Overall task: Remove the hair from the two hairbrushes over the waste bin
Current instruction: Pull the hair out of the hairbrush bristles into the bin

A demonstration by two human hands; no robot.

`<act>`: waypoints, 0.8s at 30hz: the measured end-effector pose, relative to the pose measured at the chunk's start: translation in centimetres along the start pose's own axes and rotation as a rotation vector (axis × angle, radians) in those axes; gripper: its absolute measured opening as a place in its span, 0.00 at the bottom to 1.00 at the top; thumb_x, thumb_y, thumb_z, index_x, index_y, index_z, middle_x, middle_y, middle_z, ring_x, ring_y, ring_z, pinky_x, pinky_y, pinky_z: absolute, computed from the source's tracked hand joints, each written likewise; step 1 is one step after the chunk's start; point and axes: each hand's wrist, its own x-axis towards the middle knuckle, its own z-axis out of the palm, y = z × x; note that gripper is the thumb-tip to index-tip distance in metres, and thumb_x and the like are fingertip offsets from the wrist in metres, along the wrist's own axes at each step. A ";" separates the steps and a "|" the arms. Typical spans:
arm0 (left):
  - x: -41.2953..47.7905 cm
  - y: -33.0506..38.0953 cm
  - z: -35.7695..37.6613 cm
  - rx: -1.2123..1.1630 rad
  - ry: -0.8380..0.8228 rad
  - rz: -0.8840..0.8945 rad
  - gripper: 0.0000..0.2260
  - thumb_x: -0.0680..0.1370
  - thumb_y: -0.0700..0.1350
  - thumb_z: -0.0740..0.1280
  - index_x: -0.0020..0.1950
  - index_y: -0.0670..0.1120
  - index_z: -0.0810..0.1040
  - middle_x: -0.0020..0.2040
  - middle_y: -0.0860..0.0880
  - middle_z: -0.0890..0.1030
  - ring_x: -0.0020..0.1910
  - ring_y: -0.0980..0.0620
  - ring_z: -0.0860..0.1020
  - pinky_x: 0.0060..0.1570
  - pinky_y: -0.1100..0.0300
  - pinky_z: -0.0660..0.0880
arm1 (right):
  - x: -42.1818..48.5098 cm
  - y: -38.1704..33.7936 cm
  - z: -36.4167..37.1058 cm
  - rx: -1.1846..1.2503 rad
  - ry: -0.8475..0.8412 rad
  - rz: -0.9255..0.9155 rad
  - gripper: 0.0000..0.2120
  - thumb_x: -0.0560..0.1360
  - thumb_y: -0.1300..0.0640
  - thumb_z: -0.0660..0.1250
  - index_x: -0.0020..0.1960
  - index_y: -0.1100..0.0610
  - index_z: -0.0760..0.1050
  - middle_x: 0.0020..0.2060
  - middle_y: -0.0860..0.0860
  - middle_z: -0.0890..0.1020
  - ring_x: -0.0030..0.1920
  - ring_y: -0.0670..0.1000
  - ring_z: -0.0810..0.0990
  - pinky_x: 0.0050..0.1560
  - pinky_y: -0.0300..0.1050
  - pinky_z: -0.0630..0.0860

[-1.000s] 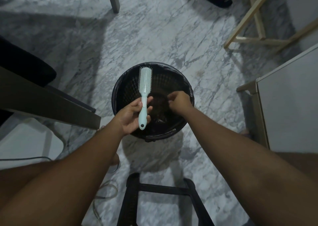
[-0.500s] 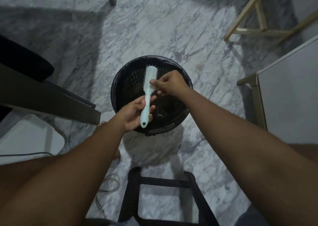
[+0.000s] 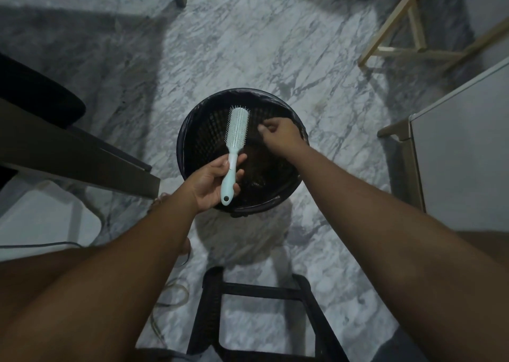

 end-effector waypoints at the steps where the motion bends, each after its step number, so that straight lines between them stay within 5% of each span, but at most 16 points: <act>1: 0.1 -0.1 0.0 0.000 -0.001 -0.002 0.19 0.82 0.39 0.58 0.74 0.44 0.70 0.70 0.50 0.76 0.47 0.52 0.80 0.37 0.58 0.78 | -0.4 -0.6 0.1 0.196 -0.012 -0.006 0.25 0.76 0.48 0.70 0.69 0.59 0.73 0.59 0.55 0.82 0.57 0.53 0.82 0.61 0.49 0.78; 3: 0.2 -0.2 0.1 -0.002 -0.005 -0.009 0.19 0.82 0.39 0.59 0.74 0.45 0.70 0.69 0.50 0.77 0.47 0.52 0.80 0.37 0.58 0.78 | -0.9 -1.6 0.2 0.516 -0.095 0.004 0.28 0.76 0.53 0.72 0.71 0.63 0.69 0.51 0.53 0.82 0.51 0.51 0.84 0.53 0.49 0.83; 5: 0.2 -0.2 0.3 -0.004 -0.006 -0.011 0.19 0.82 0.39 0.58 0.74 0.45 0.70 0.68 0.50 0.77 0.47 0.51 0.80 0.37 0.57 0.78 | -0.9 -2.4 0.1 0.557 -0.138 -0.040 0.24 0.75 0.60 0.72 0.68 0.66 0.71 0.44 0.51 0.82 0.45 0.49 0.84 0.48 0.45 0.84; 9: 0.1 0.2 0.6 -0.006 -0.004 0.014 0.18 0.83 0.39 0.57 0.73 0.45 0.70 0.68 0.51 0.78 0.46 0.52 0.80 0.36 0.58 0.77 | 0.0 -2.3 0.0 0.536 0.013 -0.001 0.12 0.77 0.64 0.69 0.59 0.67 0.78 0.48 0.62 0.84 0.36 0.51 0.84 0.39 0.44 0.84; 14: 0.1 0.6 0.4 0.002 -0.004 0.028 0.19 0.83 0.39 0.57 0.74 0.44 0.69 0.68 0.51 0.77 0.45 0.52 0.80 0.36 0.58 0.77 | 0.5 1.2 0.6 0.109 0.135 0.043 0.17 0.68 0.66 0.77 0.56 0.60 0.82 0.49 0.53 0.86 0.47 0.47 0.84 0.55 0.41 0.80; 18: 0.2 0.5 0.1 0.004 -0.016 0.020 0.19 0.83 0.39 0.57 0.74 0.44 0.69 0.68 0.50 0.77 0.45 0.52 0.81 0.37 0.58 0.78 | 0.1 1.9 1.2 0.176 0.131 0.053 0.11 0.68 0.65 0.78 0.49 0.64 0.82 0.39 0.58 0.86 0.37 0.51 0.85 0.40 0.38 0.82; 20: 0.2 0.3 0.0 0.006 -0.020 0.011 0.19 0.83 0.39 0.57 0.74 0.45 0.69 0.69 0.50 0.77 0.46 0.52 0.80 0.37 0.58 0.78 | 0.3 1.8 1.2 0.104 0.156 -0.004 0.10 0.70 0.67 0.75 0.51 0.62 0.82 0.42 0.55 0.85 0.39 0.49 0.84 0.43 0.31 0.80; 22: 0.3 0.1 -0.1 0.003 -0.022 0.009 0.19 0.83 0.39 0.58 0.74 0.44 0.69 0.69 0.50 0.76 0.46 0.52 0.80 0.37 0.58 0.77 | 0.5 1.6 1.4 0.081 0.165 -0.002 0.09 0.72 0.67 0.73 0.51 0.61 0.82 0.45 0.55 0.85 0.41 0.50 0.85 0.45 0.37 0.82; 24: 0.3 0.0 -0.3 -0.003 -0.028 0.006 0.20 0.82 0.39 0.59 0.75 0.44 0.69 0.69 0.50 0.76 0.46 0.52 0.80 0.37 0.58 0.78 | 0.3 1.0 1.3 0.153 0.165 0.023 0.03 0.75 0.62 0.71 0.47 0.62 0.81 0.41 0.58 0.85 0.31 0.52 0.84 0.31 0.42 0.82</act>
